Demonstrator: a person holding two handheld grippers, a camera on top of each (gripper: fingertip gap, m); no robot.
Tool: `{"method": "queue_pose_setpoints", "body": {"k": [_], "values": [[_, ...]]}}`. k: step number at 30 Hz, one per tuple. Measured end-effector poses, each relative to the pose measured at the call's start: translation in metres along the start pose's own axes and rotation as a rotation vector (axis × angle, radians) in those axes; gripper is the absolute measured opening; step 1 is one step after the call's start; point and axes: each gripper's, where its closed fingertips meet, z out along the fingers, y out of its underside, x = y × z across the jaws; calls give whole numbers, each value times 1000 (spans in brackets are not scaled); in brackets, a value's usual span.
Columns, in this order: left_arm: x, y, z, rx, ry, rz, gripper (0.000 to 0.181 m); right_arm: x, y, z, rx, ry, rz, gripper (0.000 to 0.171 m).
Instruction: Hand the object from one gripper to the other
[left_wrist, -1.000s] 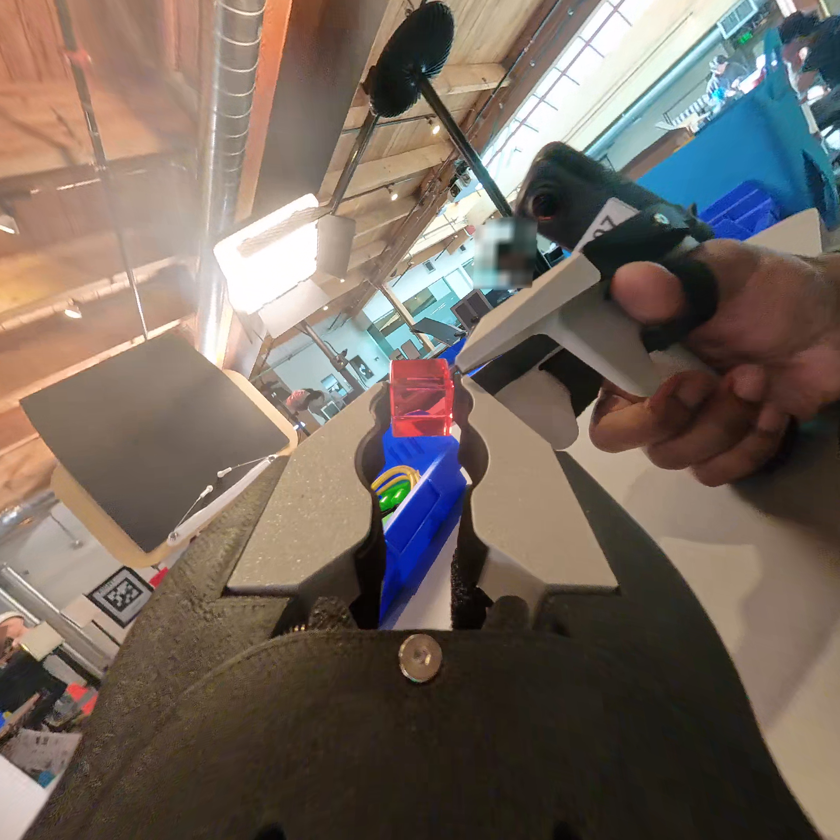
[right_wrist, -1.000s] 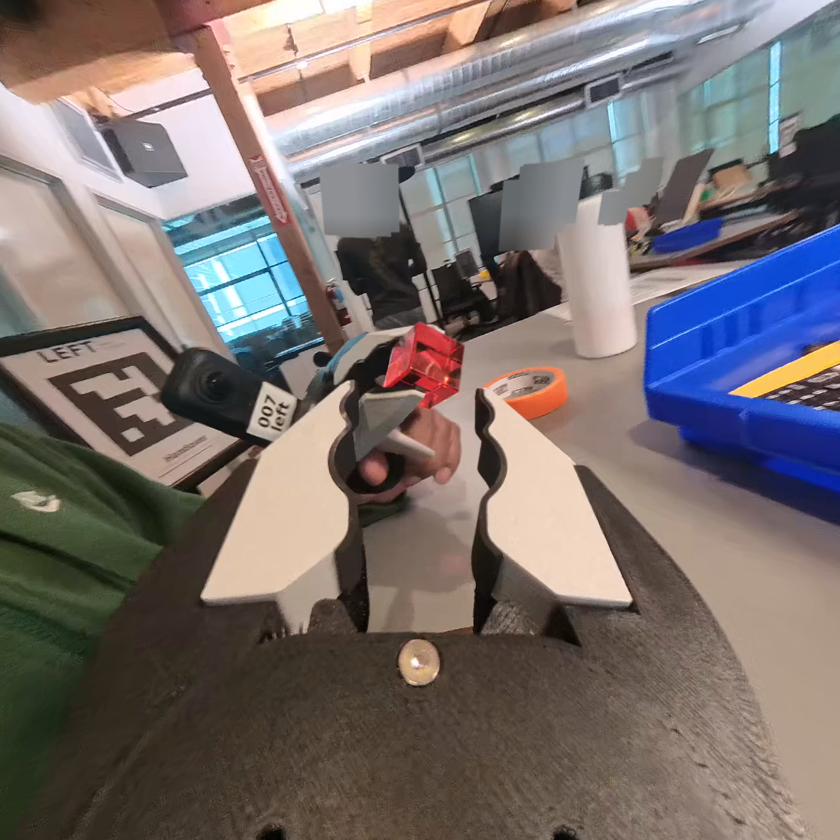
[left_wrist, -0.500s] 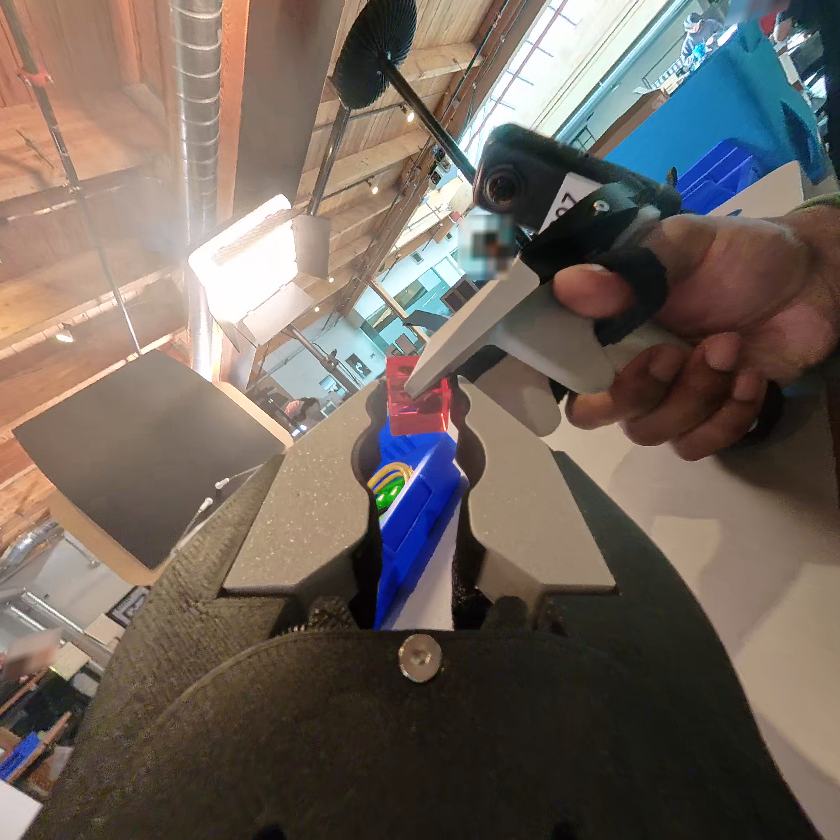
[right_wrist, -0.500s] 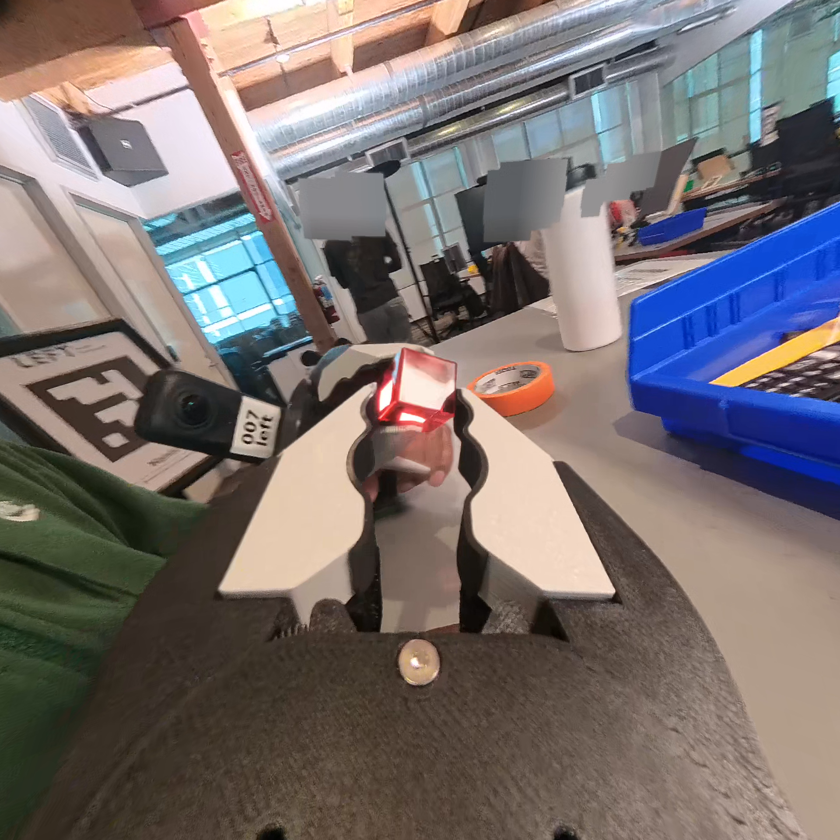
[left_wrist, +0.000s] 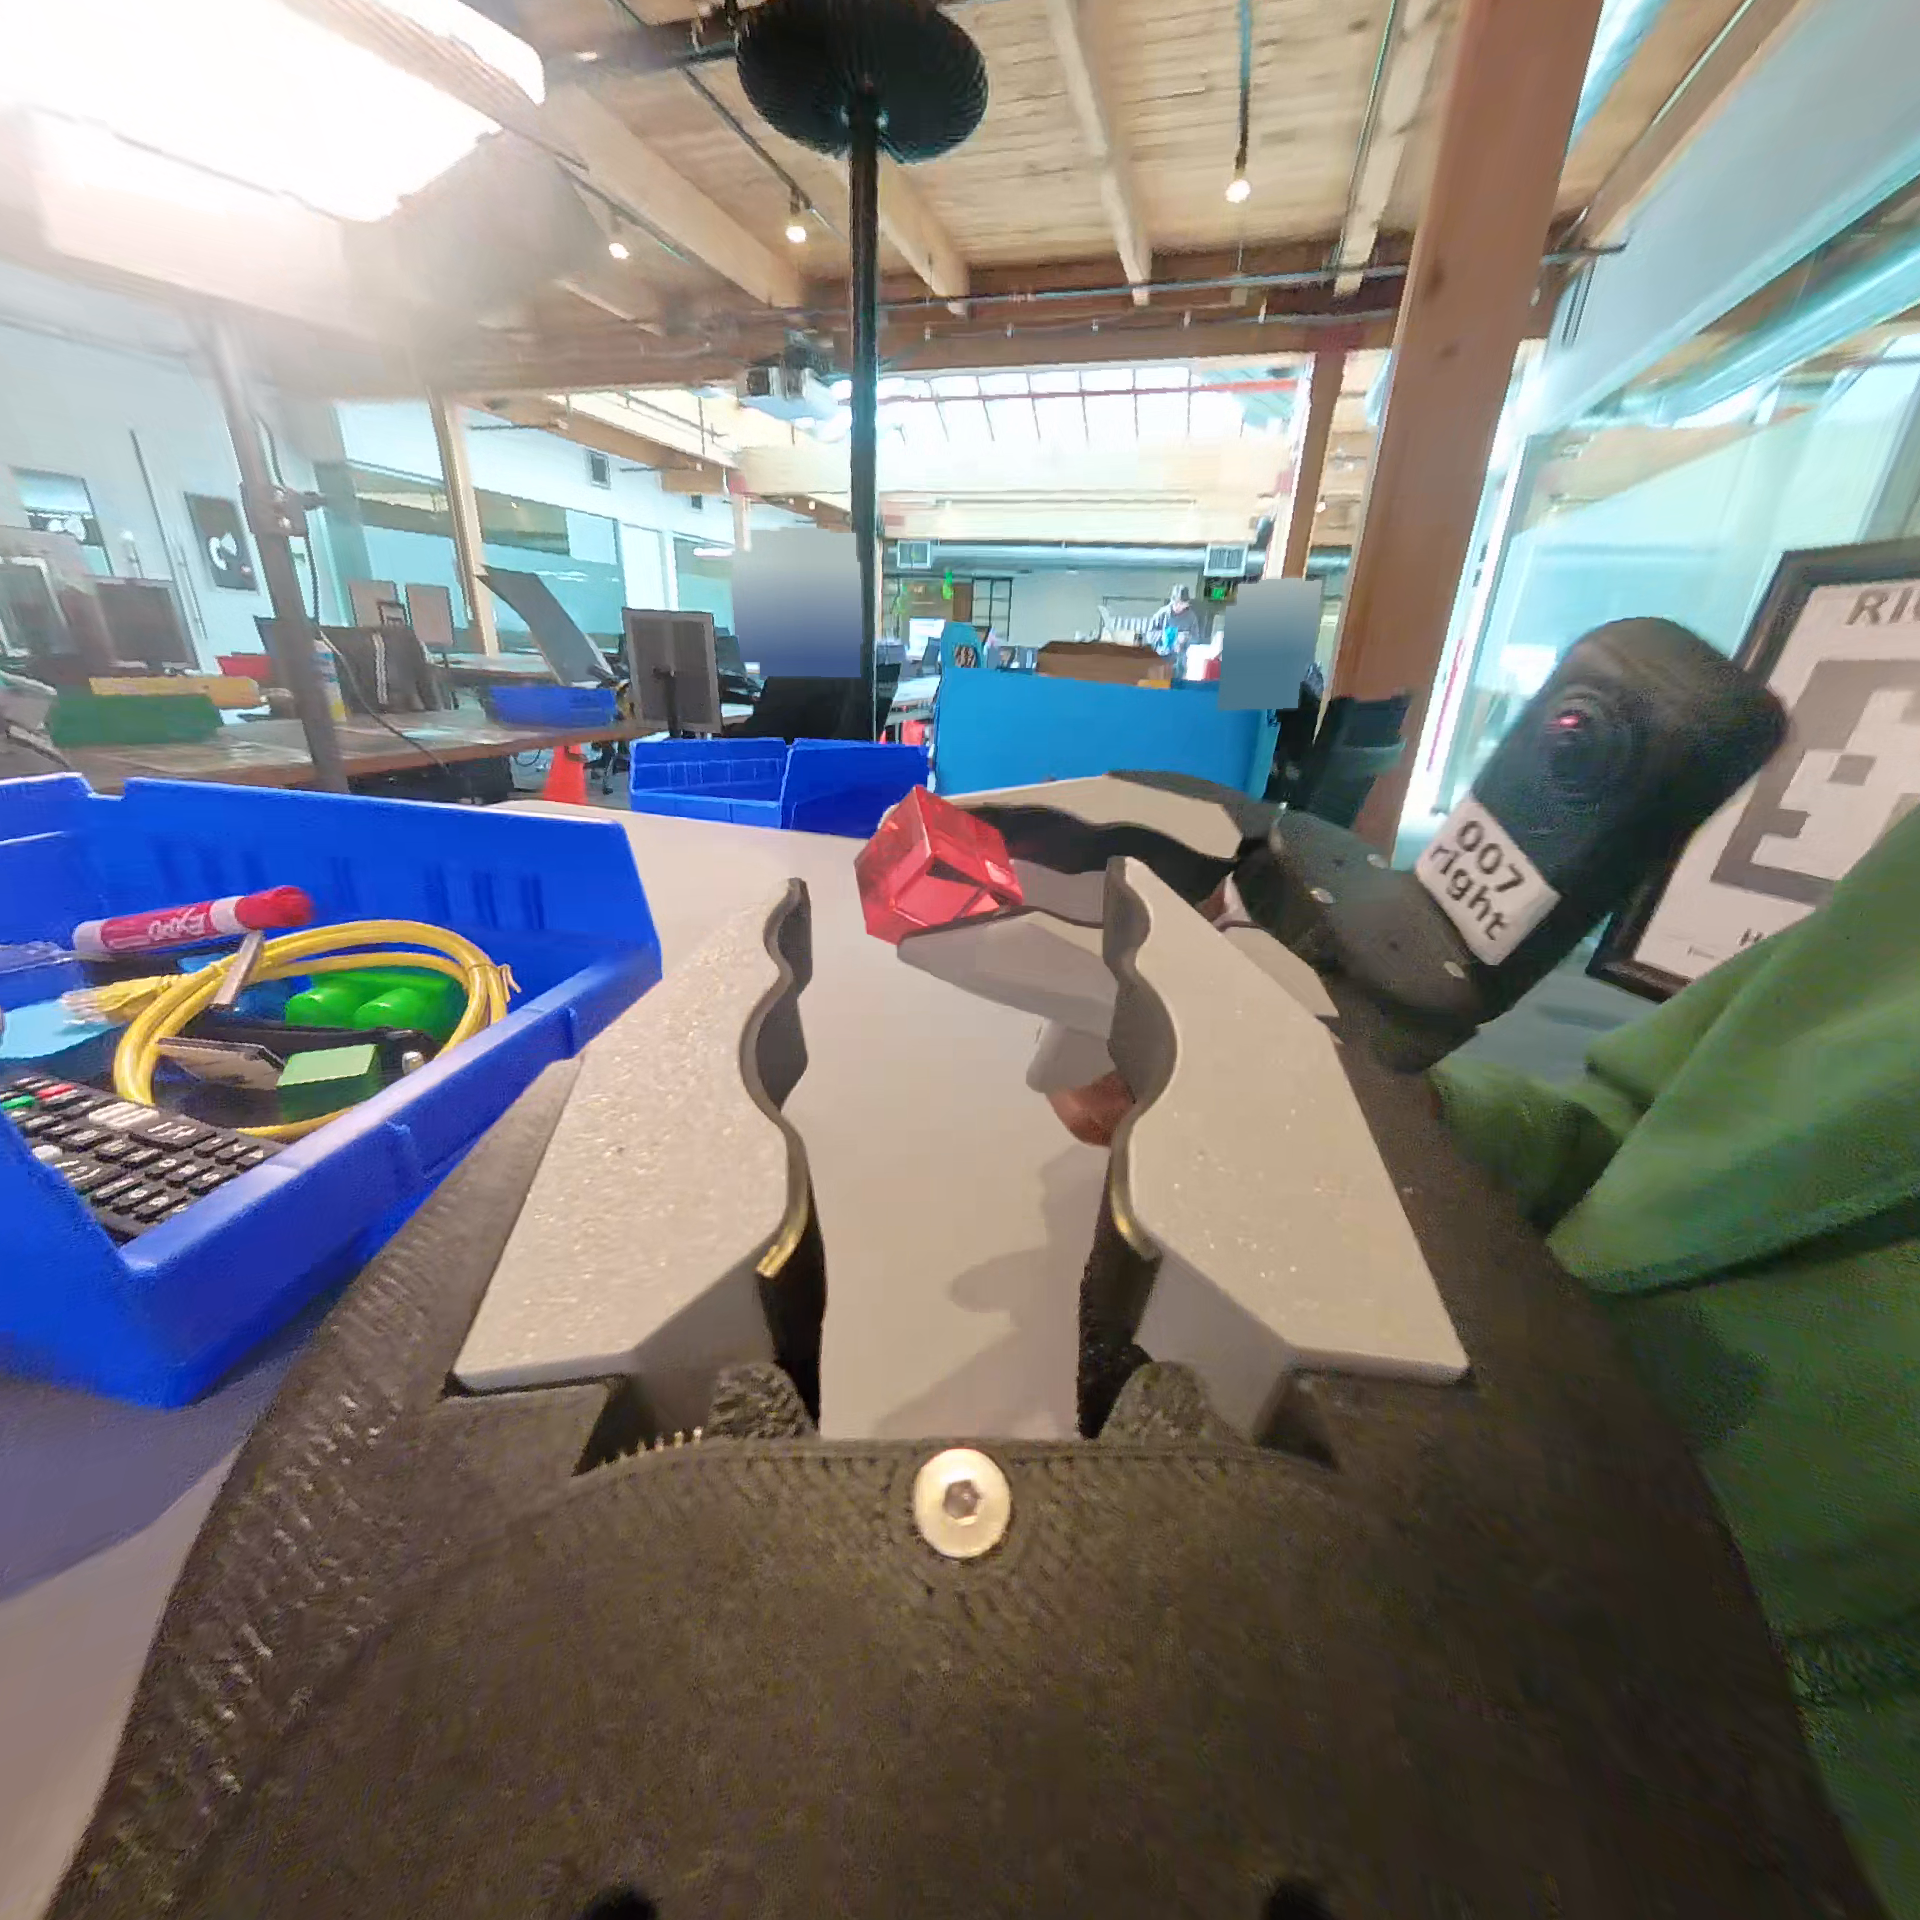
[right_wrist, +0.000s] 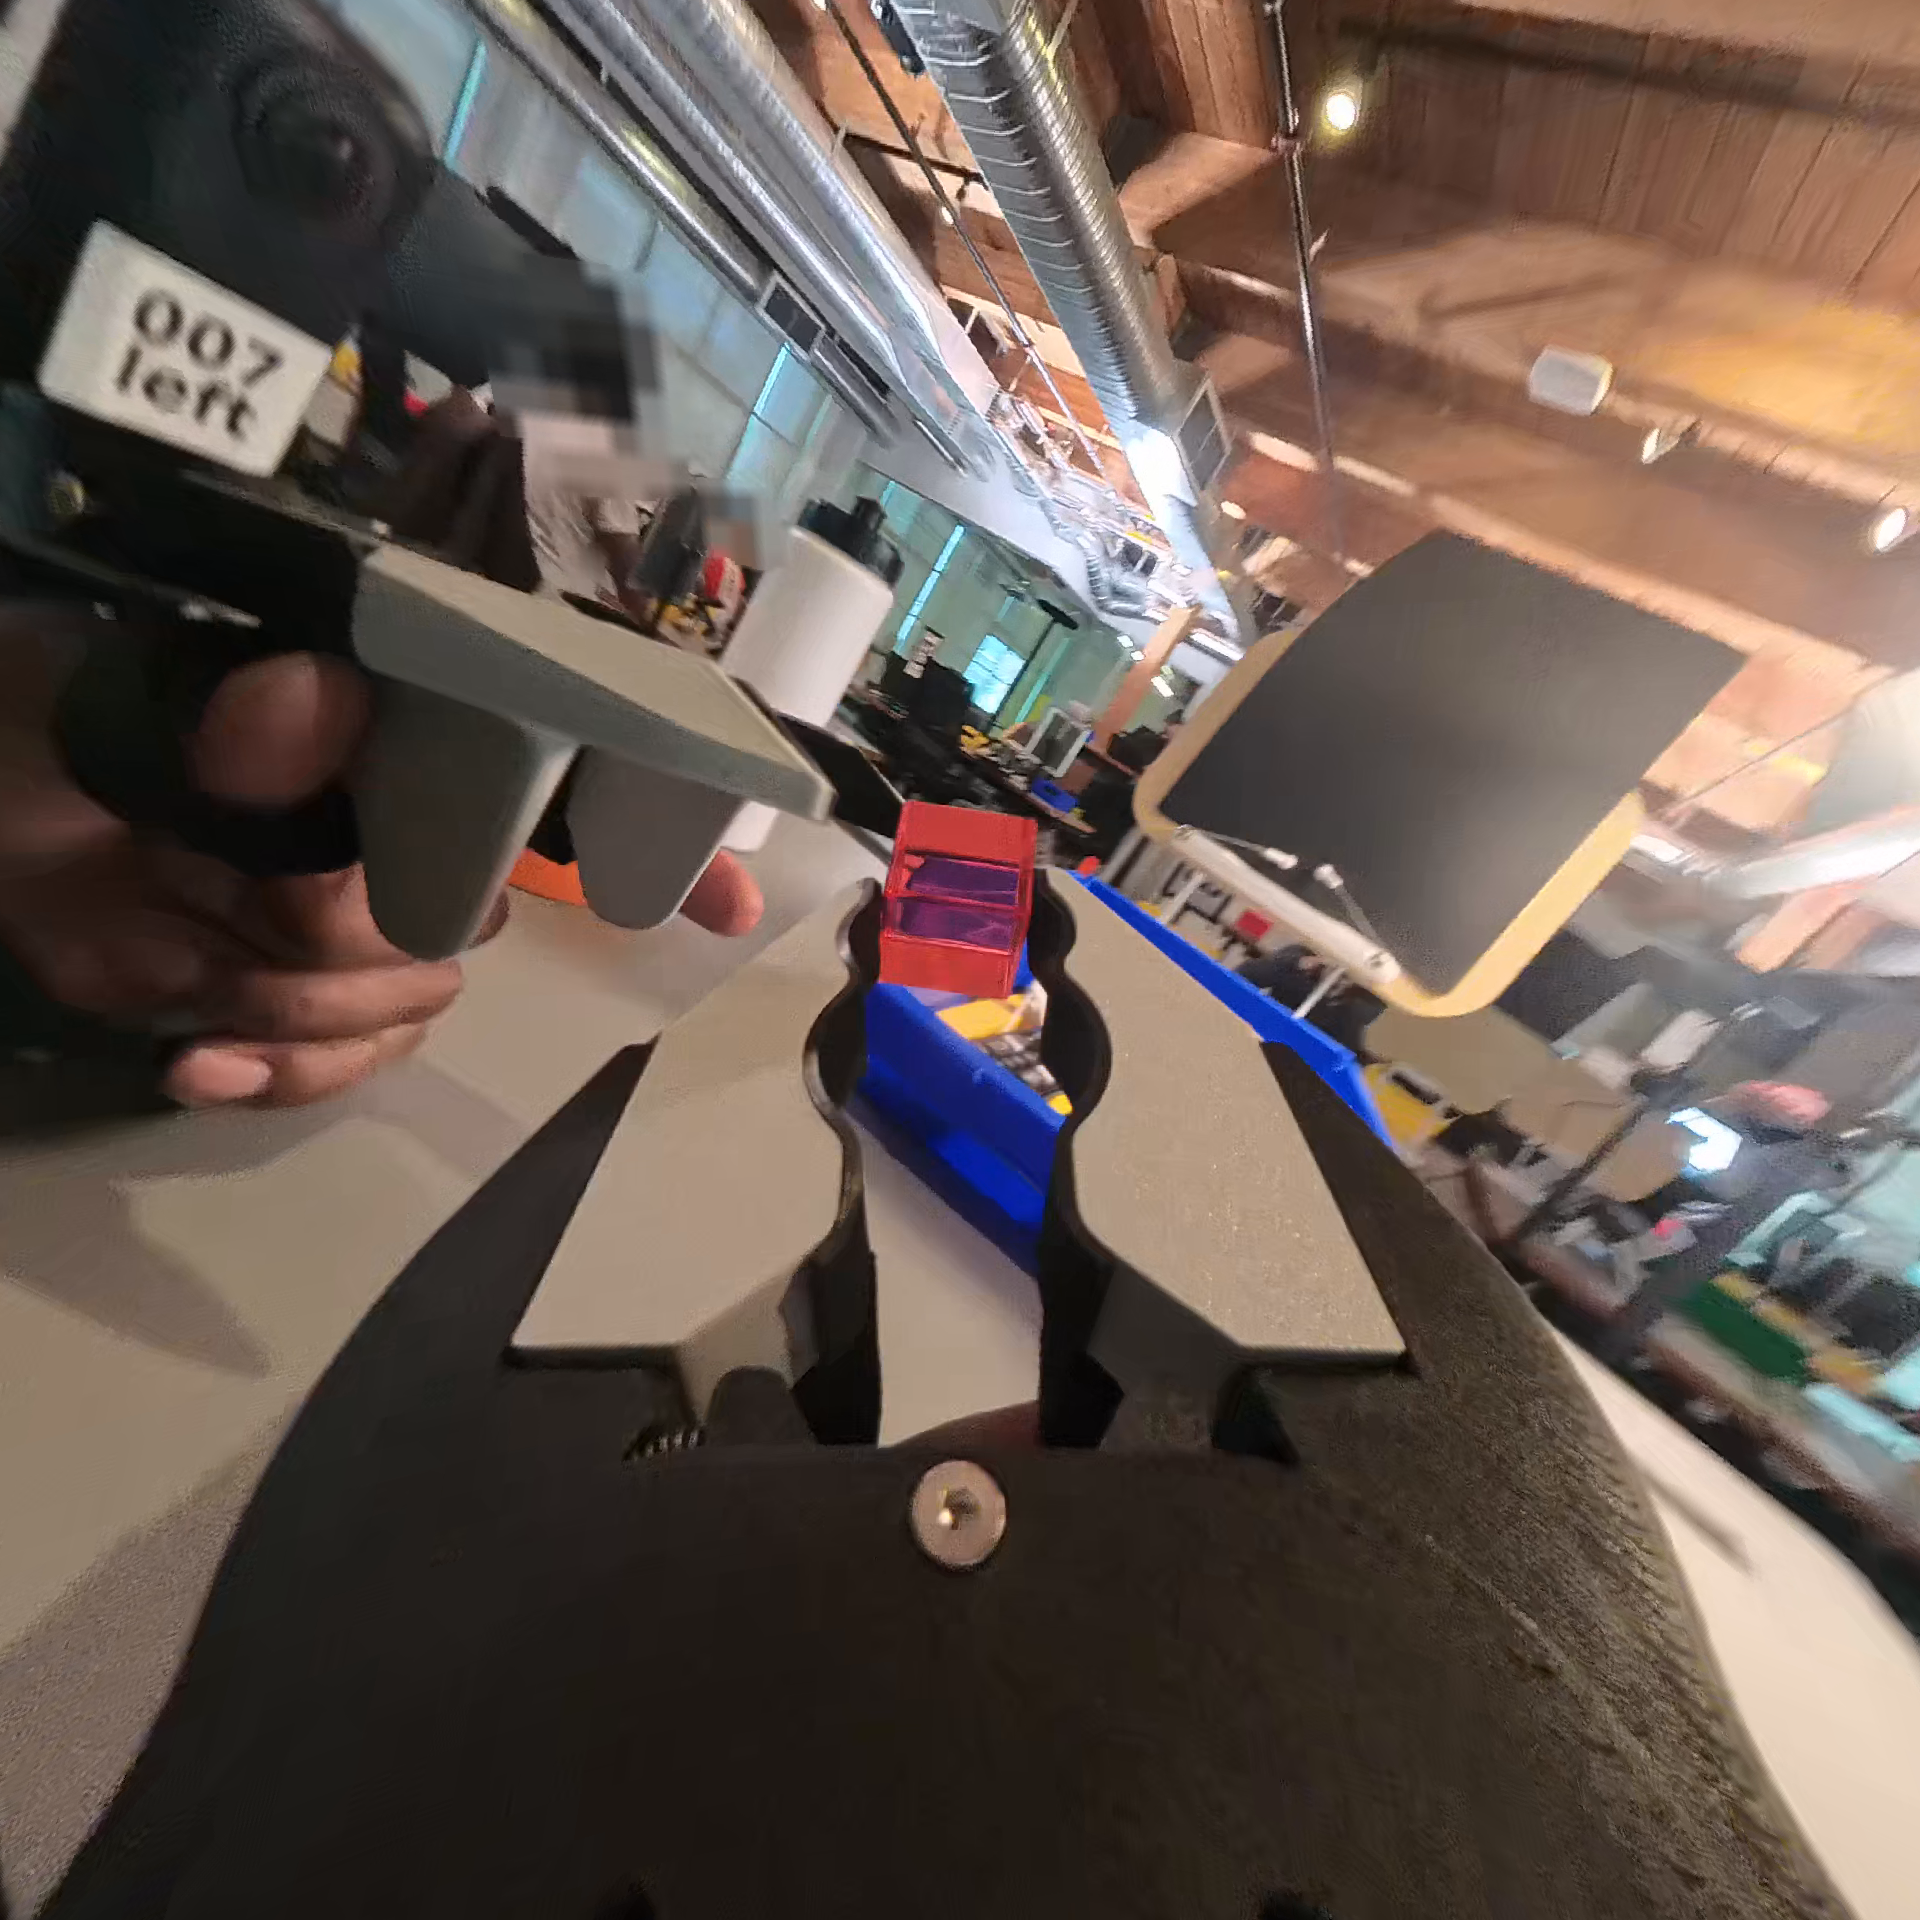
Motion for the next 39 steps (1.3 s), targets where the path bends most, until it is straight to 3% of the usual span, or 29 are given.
{"method": "queue_pose_setpoints", "body": {"k": [4, 8, 16, 19, 21, 24, 29, 33, 39], "values": [[5, 10, 4, -59, 24, -19, 57, -15, -2, 0, 10, 27, -198, 29], [2, 6, -1, -32, 96, -239, 56, -27, -9, -3, 47, 52, -365, 29], [9, 13, -4, -91, 210, -437, 51, -25, -16, -7, 93, 56, -337, 30], [15, 10, -6, -73, 250, -426, 28, -24, -14, -6, 78, 27, -276, 30], [11, 6, -8, -50, 212, -365, 27, -24, -14, -6, 80, -23, -168, 30], [-4, 1, -10, -16, 68, -167, 27, -28, -11, -6, 57, -150, 74, 43], [-23, -13, -14, 18, -269, 407, 27, -16, -11, -7, 49, -265, 436, 52], [-18, -5, -6, -37, -340, 675, 27, -2, -8, -8, 61, -326, 717, 51], [-9, -3, -1, -44, -368, 870, 27, -3, -8, -9, 63, -514, 1085, 54]]}}
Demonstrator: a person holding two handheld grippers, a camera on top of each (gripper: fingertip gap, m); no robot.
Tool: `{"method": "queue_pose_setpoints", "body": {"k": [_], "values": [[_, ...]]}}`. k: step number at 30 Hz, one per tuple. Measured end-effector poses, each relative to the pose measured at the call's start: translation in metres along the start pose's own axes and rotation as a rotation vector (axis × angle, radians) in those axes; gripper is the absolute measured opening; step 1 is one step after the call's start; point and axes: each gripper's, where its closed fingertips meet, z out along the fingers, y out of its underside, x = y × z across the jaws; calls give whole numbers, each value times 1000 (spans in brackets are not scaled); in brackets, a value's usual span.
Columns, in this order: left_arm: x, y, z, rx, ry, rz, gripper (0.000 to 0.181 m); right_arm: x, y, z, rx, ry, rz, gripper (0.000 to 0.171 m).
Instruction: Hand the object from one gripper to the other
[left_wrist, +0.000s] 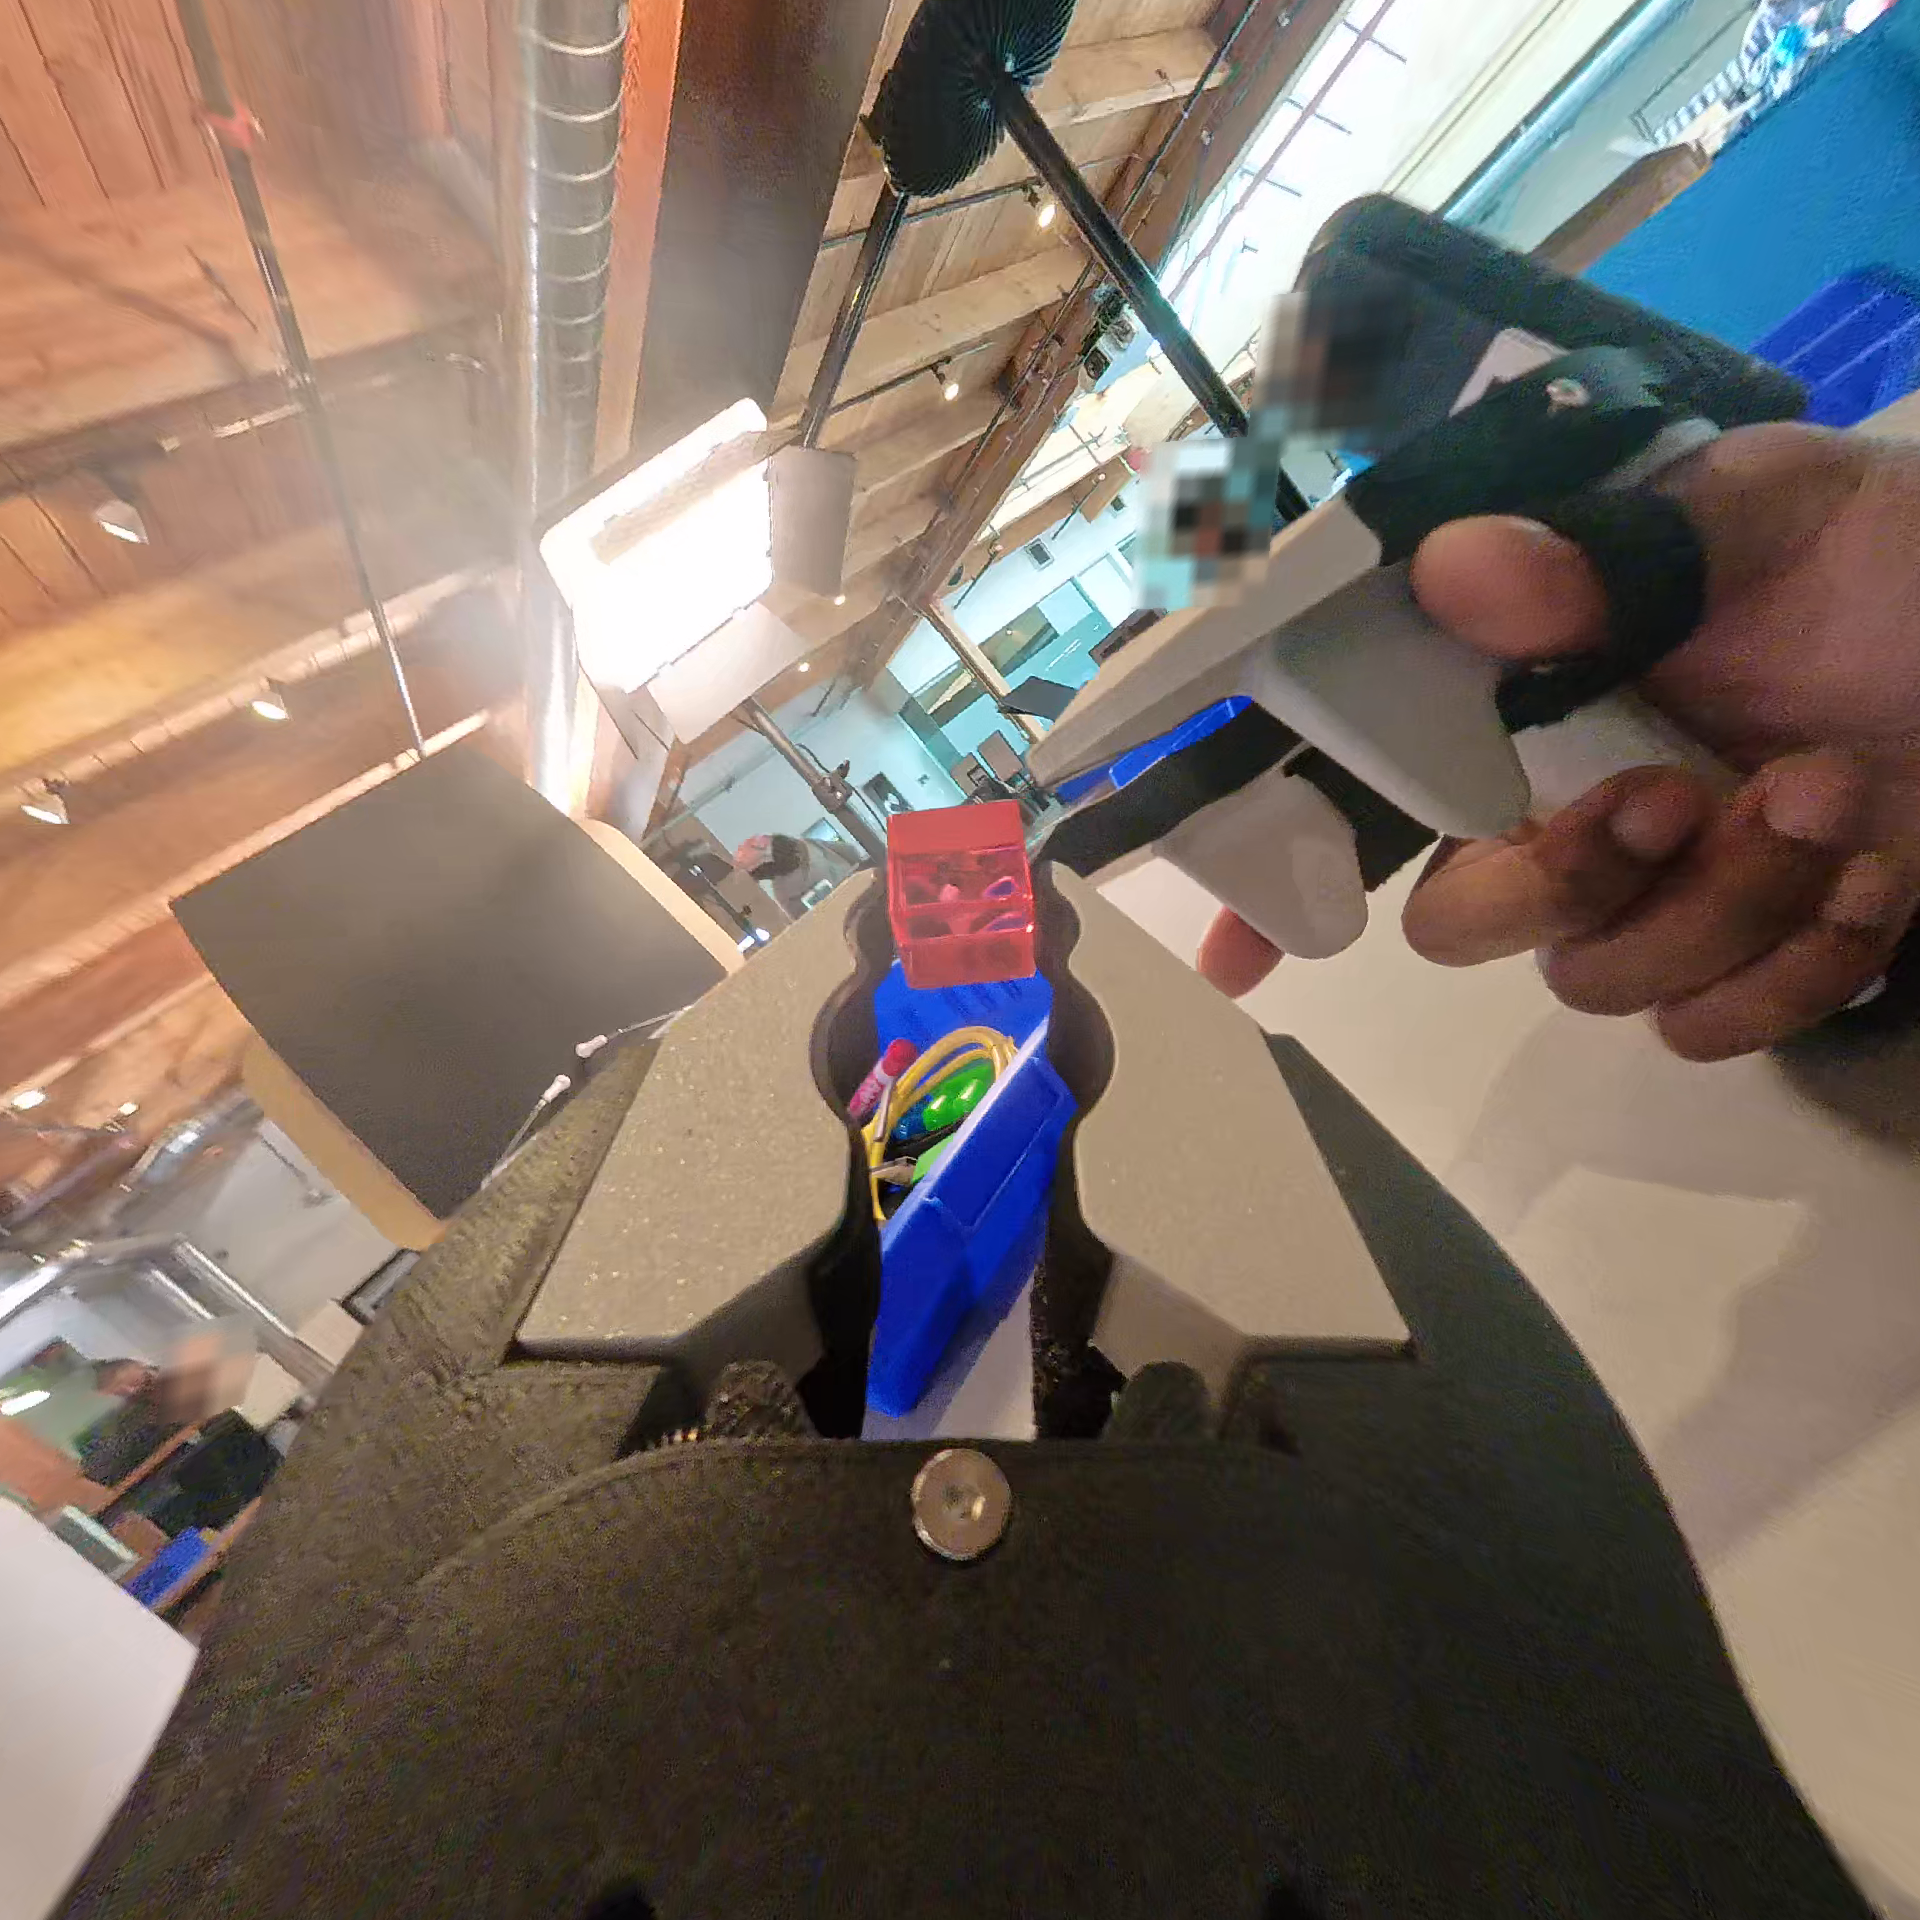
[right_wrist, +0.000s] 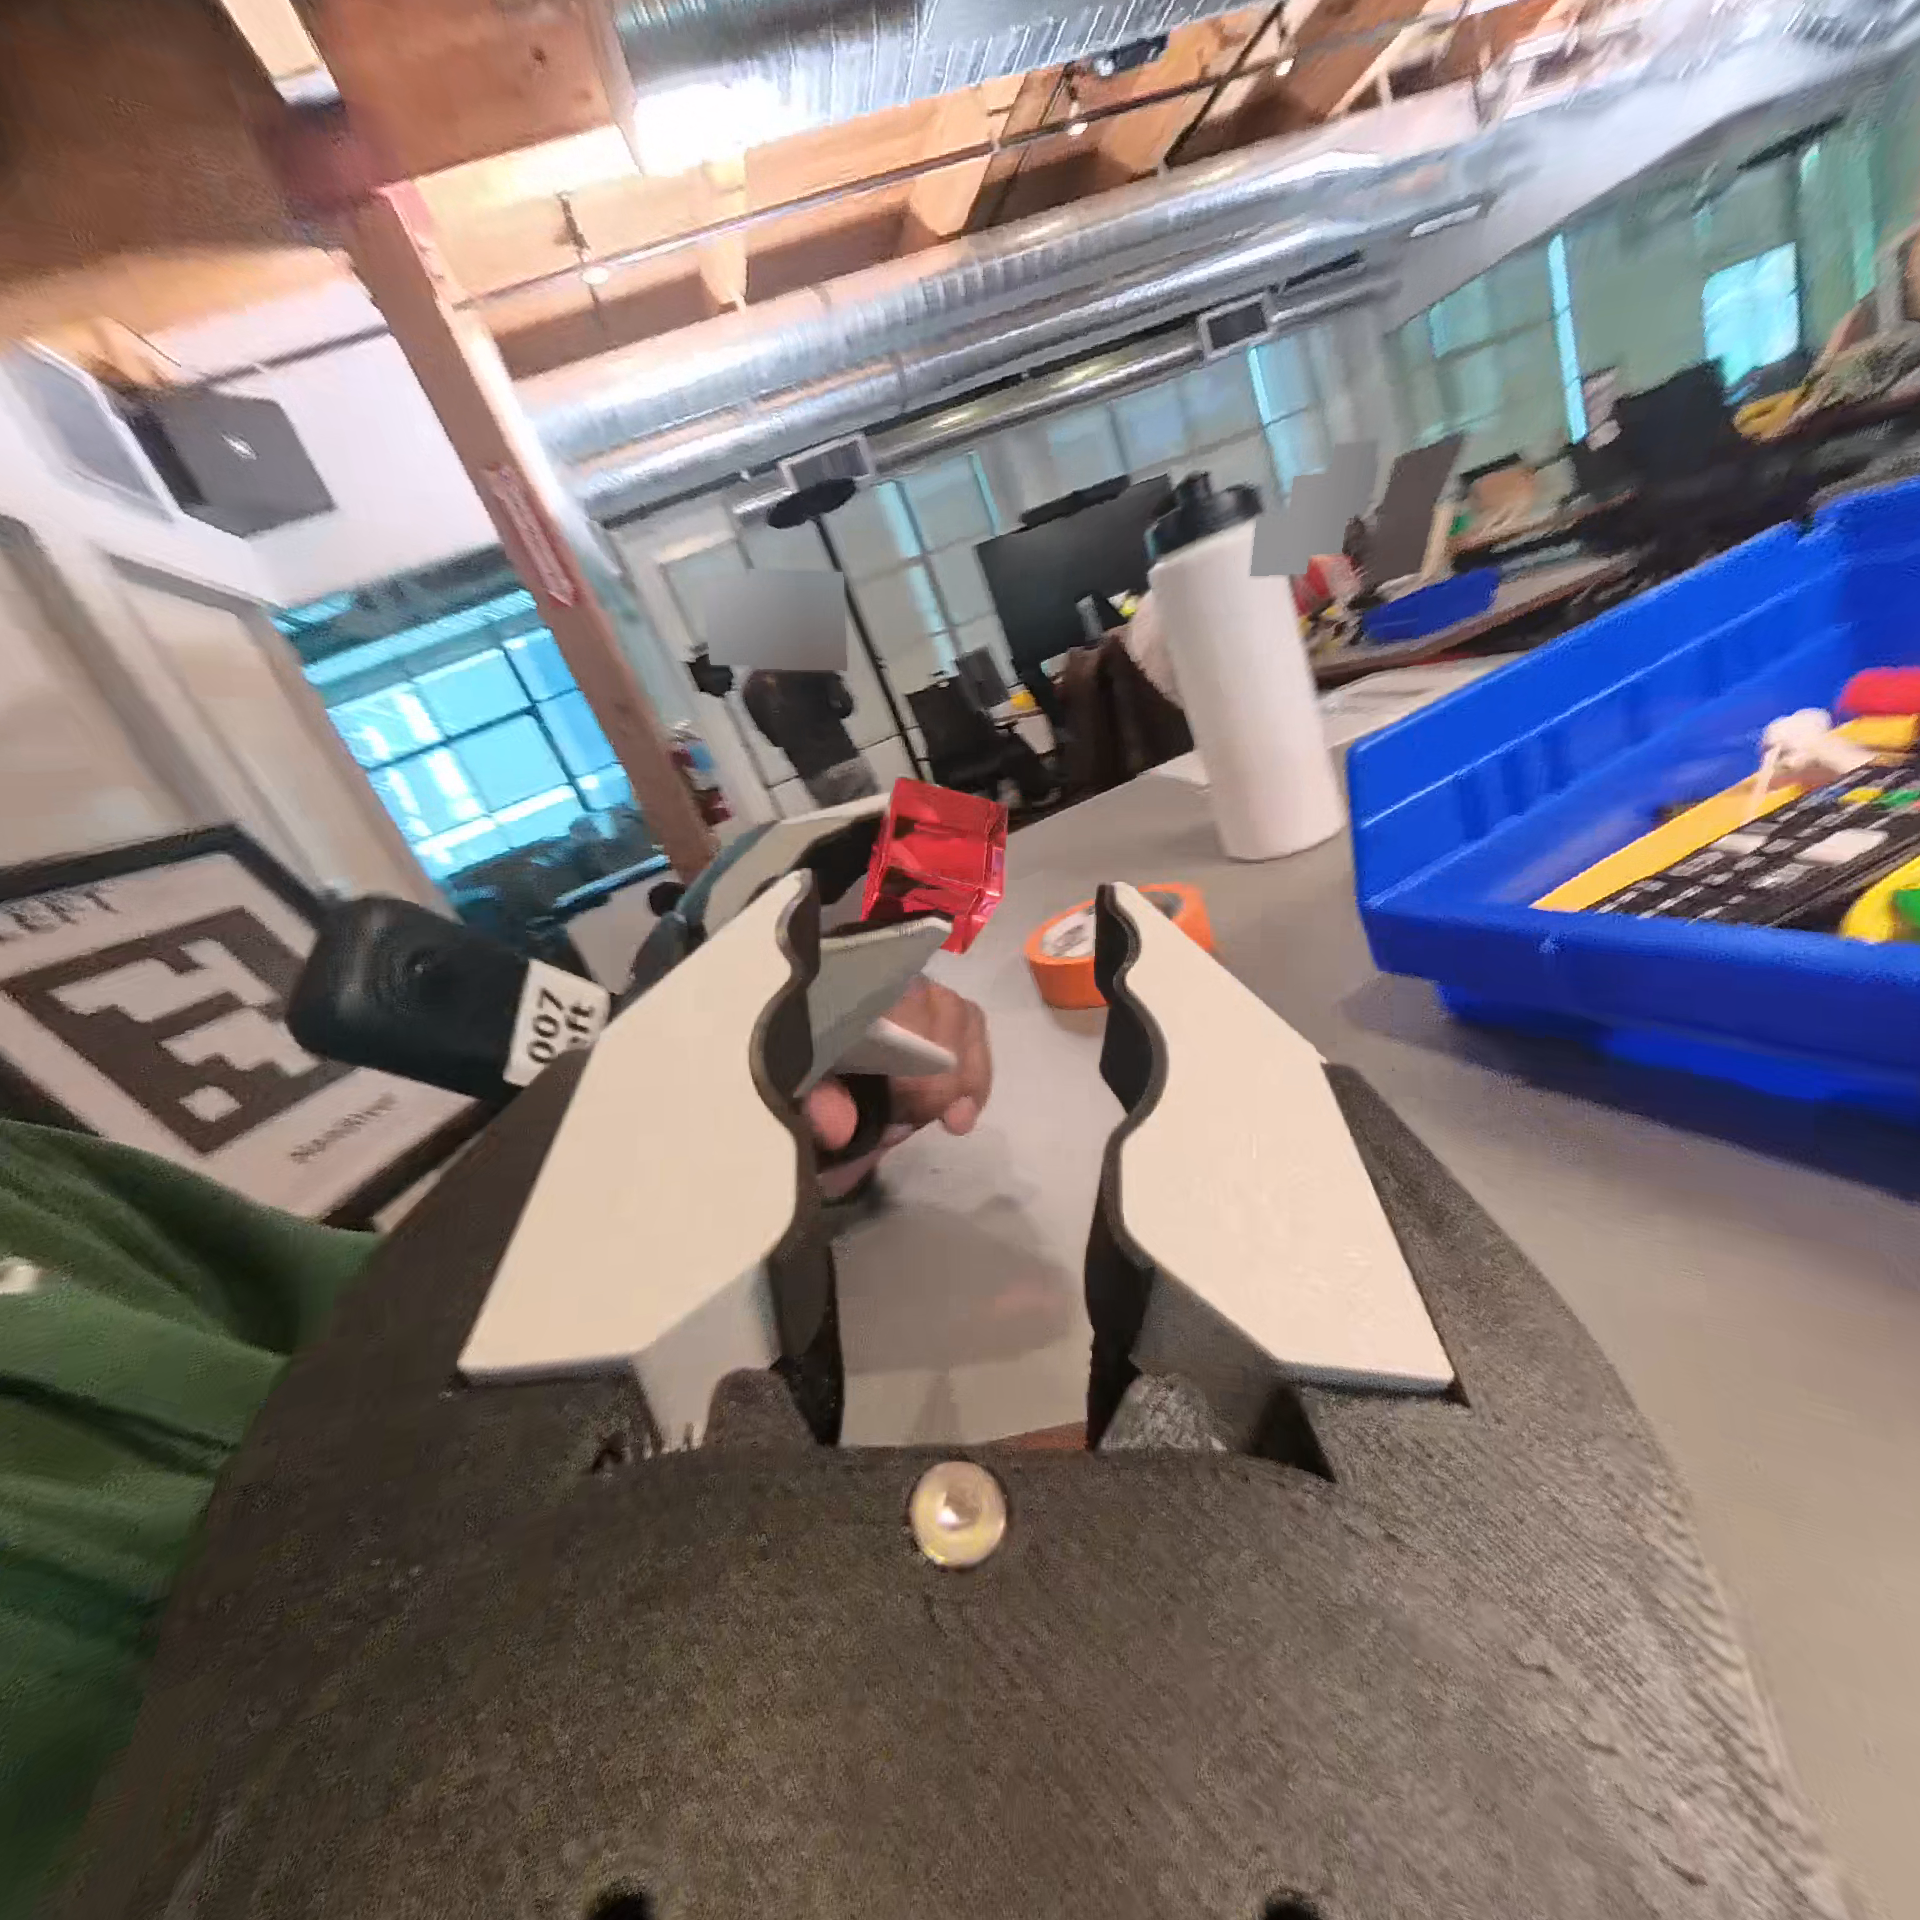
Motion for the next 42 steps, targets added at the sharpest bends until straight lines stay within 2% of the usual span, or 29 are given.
{"method": "queue_pose_setpoints", "body": {"k": [6, 12, 14, 16, 19, 24, 27, 29, 31, 39, 40, 42], "values": [[13, -3, 2, 5, 19, 116, 27, 1, 6, 2, -31, -15, 52, 54], [16, 1, 4, -16, 33, 124, 27, 2, 9, 4, -52, 3, 24, 30], [15, 6, 5, -36, 39, 88, 27, 7, 5, 2, -31, 61, -49, 28], [15, 13, 7, -66, 69, 0, 36, 15, -3, -2, 7, 161, -190, 27], [13, 21, 7, -101, 136, -235, 42, 14, -12, -5, 44, 273, -436, 28], [-8, 17, 0, -38, 241, -817, 50, 3, -14, -3, 65, 372, -775, 28], [-12, 10, -7, 26, 384, -1185, 57, 0, -13, -1, 68, 391, -872, 28], [-5, 4, -9, 38, 497, -1314, 63, 1, -11, 0, 54, 410, -927, 28], [2, -2, -10, 40, 557, -1341, 65, 1, -7, 2, 33, 424, -986, 28], [15, 3, -6, -37, 561, -1299, 61, -1, 10, 11, -44, 446, -1194, 28], [18, 2, -6, -47, 566, -1283, 58, -1, 11, 11, -51, 450, -1211, 28], [20, 0, -7, -44, 567, -1255, 39, 1, 13, 12, -69, 466, -1243, 29]]}}
